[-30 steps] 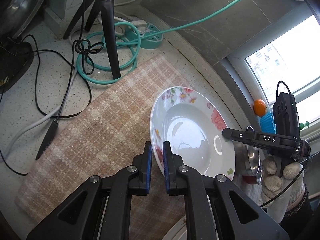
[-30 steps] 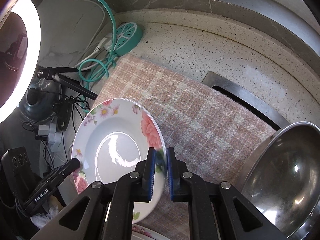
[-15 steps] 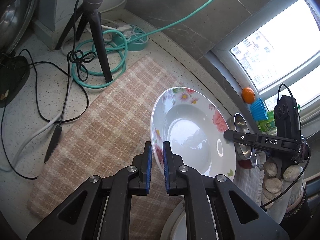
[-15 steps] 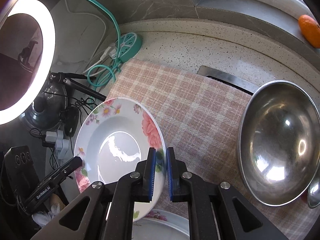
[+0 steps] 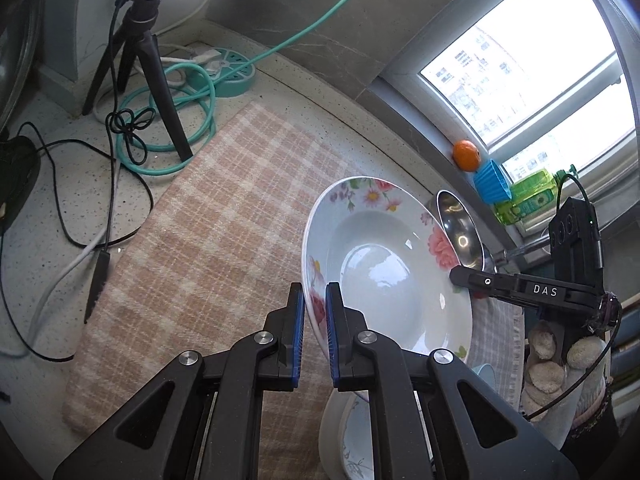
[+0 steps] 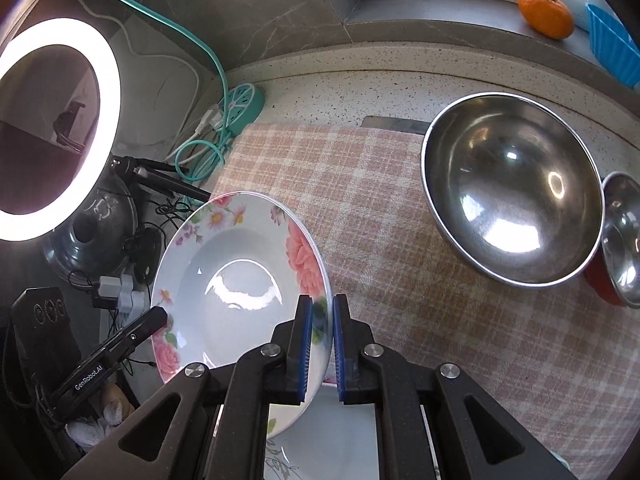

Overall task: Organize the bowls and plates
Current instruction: 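Carry the pink-flowered plate with both grippers and lower it onto the plate stack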

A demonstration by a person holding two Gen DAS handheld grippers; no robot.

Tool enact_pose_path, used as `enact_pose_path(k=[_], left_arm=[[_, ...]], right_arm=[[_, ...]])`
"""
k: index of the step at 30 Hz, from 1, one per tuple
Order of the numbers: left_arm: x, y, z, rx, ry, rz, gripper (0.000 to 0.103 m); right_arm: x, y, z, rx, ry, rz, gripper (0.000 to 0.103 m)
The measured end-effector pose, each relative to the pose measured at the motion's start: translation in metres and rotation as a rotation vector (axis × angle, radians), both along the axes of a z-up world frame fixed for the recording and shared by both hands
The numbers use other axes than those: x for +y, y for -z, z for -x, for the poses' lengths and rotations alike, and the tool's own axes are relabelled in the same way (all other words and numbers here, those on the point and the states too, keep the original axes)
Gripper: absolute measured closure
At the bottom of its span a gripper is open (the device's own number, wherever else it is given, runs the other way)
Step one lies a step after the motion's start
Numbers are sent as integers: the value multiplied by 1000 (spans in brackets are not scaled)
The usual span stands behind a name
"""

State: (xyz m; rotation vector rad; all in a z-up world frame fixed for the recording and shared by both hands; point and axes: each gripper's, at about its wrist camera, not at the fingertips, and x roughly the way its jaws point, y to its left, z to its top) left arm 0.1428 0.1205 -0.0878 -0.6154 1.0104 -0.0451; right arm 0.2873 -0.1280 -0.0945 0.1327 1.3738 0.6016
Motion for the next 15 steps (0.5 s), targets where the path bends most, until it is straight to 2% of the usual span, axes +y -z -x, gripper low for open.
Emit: enact_pose_path(k=[15], left_arm=[[-26,2,17,3,129,8,95]], right_arm=[[-44,-7,58,-34,131,-8,94]])
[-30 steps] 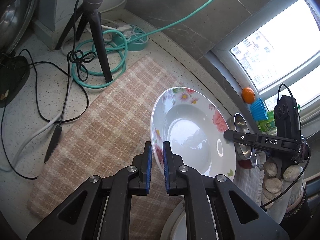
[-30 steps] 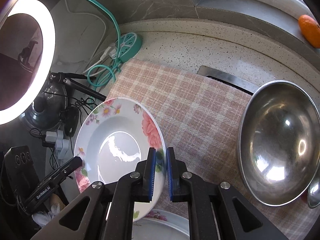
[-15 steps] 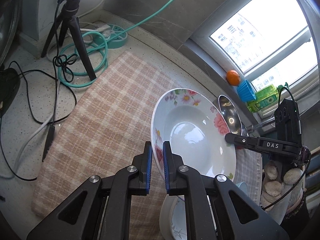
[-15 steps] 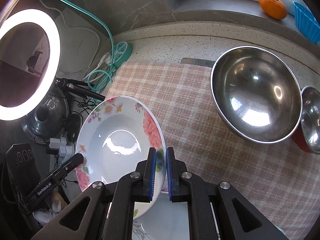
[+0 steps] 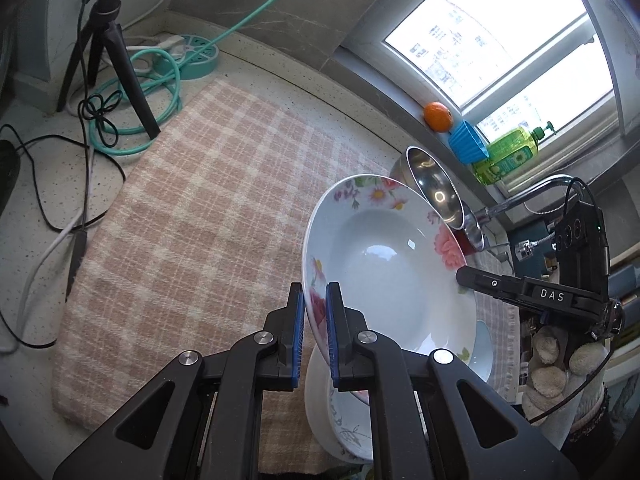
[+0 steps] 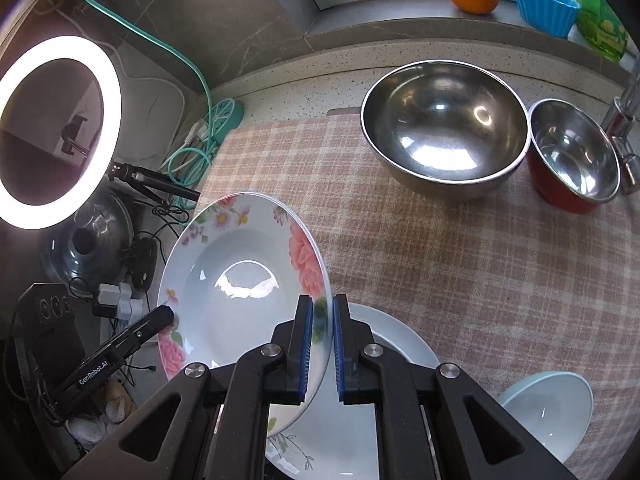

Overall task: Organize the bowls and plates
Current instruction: 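Carry the pink-flowered plate with both grippers and lower it onto the plate stack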

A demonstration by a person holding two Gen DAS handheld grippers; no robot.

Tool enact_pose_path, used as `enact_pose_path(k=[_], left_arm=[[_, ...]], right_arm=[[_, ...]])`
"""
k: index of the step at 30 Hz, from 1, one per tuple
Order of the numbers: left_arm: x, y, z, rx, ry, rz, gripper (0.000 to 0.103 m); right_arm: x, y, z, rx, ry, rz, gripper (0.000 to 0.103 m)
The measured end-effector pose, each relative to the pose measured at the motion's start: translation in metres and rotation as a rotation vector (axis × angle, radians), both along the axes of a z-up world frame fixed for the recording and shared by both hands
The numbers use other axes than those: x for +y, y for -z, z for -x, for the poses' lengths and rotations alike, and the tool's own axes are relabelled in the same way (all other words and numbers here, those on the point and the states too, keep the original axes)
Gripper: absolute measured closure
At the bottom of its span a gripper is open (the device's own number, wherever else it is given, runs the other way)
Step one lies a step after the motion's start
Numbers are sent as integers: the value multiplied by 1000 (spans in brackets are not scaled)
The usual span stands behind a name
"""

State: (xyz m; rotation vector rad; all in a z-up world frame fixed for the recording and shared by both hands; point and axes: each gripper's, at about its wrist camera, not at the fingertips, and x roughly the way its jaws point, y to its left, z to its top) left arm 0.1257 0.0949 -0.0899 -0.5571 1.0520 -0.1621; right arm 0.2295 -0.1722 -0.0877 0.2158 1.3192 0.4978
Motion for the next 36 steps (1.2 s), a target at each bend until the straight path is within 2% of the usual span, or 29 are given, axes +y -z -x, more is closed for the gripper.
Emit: enact_pose_path(k=[19,36], left_arm=[[-37,15,8,26,143,-13,95],[-54,28,16,56,199,-36,94]], right_arm=[[-53,32,61,56,154,-22,94],[-68,42,92,58,200,5,94]])
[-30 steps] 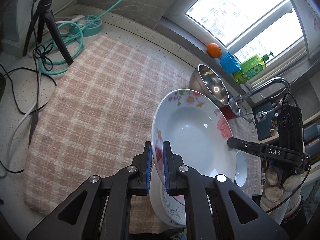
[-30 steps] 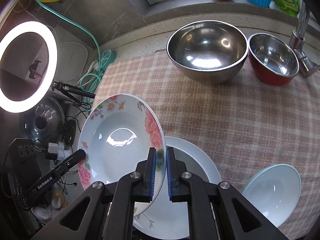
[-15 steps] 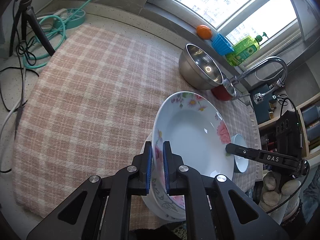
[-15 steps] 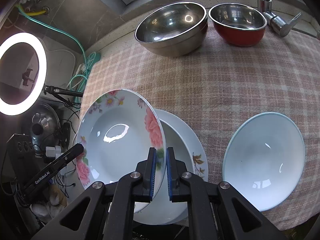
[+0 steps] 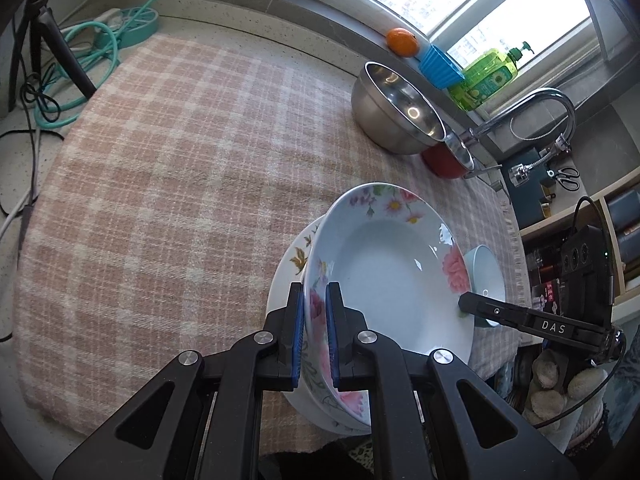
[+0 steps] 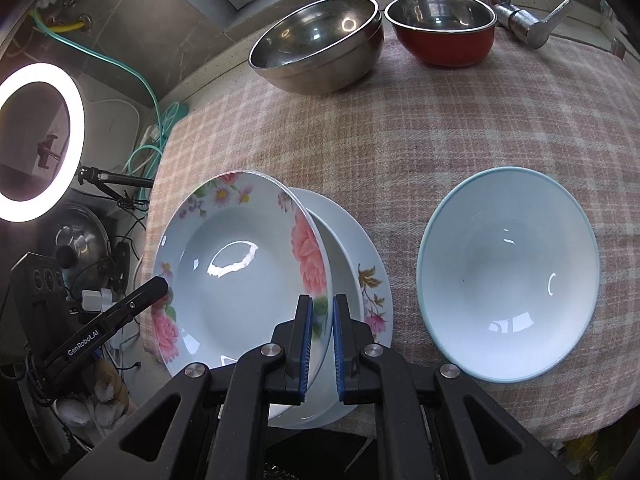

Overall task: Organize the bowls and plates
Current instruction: 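Carry the pink-flowered plate with both grippers and lower it onto the plate stack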

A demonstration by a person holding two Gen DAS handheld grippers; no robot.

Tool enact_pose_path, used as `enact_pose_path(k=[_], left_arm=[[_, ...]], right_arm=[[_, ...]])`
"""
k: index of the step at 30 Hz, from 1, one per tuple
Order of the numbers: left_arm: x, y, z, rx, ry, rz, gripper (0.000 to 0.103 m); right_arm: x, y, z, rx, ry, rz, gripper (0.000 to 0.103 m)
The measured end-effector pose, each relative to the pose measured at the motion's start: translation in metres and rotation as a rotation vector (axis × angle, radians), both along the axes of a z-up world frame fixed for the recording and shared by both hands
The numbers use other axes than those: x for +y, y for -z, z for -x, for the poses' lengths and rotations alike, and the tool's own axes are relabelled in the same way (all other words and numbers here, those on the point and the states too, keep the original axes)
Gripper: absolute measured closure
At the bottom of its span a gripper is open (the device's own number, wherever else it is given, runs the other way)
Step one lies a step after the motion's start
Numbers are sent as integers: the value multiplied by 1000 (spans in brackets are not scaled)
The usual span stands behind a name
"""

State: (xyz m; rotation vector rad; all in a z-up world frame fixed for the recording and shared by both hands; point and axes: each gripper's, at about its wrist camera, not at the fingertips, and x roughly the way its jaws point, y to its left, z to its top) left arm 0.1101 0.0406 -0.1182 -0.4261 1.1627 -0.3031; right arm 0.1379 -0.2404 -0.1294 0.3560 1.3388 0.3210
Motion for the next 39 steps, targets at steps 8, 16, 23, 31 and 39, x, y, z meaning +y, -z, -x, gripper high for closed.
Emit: enact_pose_path(k=[8,16,23,31,39], left_arm=[[-3,5,3,7,17,-11,95],[-4,8,3,13,20,-13,95],[-4,9,4,11,22,-19,95],[-5,8,4,6,23,-34,95],[-4,13,3,21,23,-40,95]], right_arm=[[-1,3,7,0,6,21,94],[1,7,10,5,2,34,94],[2,8,10,9,-2,44,94],[8,10,10,7,-17,68,93],[15,11,10,2,-36,104,93]])
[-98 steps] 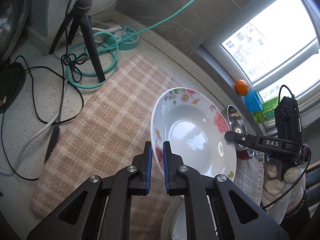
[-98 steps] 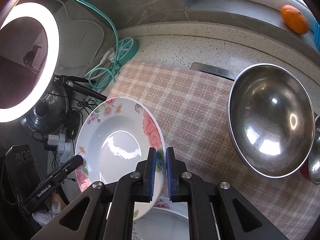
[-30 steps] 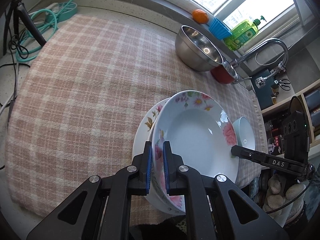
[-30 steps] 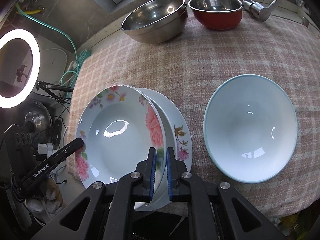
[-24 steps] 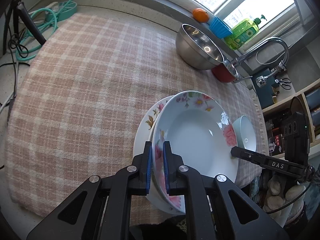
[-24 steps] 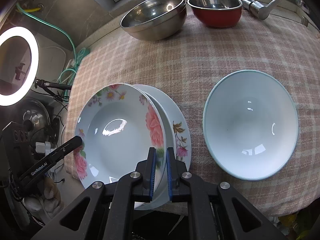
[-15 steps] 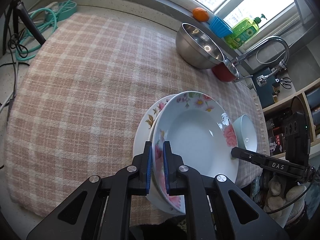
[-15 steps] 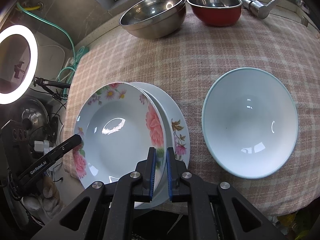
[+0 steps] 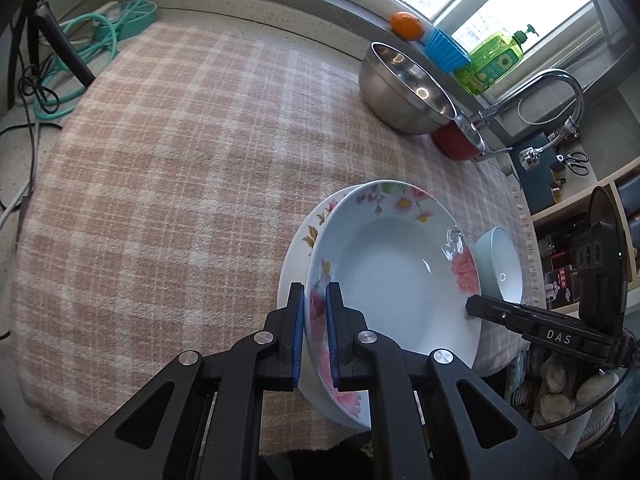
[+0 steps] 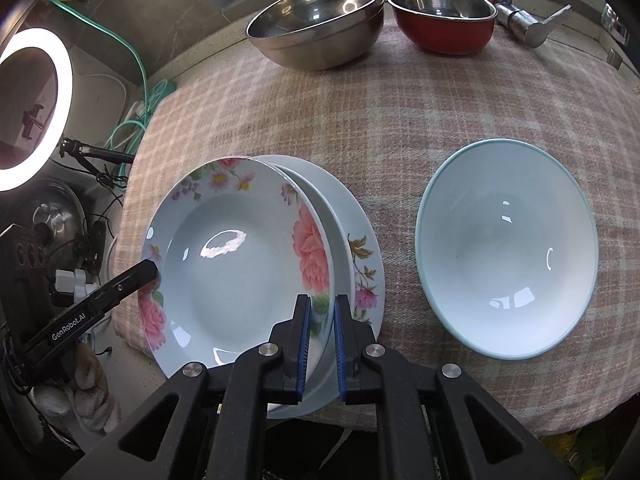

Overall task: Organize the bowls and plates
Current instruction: 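Carry the pink-flowered plate with both grippers and lower it onto the plate stack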

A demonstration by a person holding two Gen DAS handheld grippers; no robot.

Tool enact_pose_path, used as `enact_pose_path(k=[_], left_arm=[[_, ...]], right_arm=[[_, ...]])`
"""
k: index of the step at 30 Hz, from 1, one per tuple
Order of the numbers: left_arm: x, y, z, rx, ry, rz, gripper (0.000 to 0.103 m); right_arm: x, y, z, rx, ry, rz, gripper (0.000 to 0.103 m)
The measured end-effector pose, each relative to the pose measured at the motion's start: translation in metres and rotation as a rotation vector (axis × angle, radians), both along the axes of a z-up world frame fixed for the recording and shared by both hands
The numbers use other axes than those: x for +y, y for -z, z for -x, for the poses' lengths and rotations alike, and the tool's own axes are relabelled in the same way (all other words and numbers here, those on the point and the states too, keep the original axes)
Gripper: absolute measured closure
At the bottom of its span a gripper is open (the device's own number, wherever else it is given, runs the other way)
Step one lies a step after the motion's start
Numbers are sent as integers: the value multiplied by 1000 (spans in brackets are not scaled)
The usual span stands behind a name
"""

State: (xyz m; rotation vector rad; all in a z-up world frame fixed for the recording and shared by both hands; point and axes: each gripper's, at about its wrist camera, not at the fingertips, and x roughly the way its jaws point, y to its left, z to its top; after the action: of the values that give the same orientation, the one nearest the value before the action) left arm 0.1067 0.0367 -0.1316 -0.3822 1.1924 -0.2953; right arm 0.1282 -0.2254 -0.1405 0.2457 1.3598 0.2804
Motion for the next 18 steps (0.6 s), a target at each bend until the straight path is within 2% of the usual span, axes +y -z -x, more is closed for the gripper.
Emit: enact_pose_path(k=[18], left_arm=[[1,1,-2,2,2,6,95]], right_arm=[[14,-3,2,-43,-41,99,89]])
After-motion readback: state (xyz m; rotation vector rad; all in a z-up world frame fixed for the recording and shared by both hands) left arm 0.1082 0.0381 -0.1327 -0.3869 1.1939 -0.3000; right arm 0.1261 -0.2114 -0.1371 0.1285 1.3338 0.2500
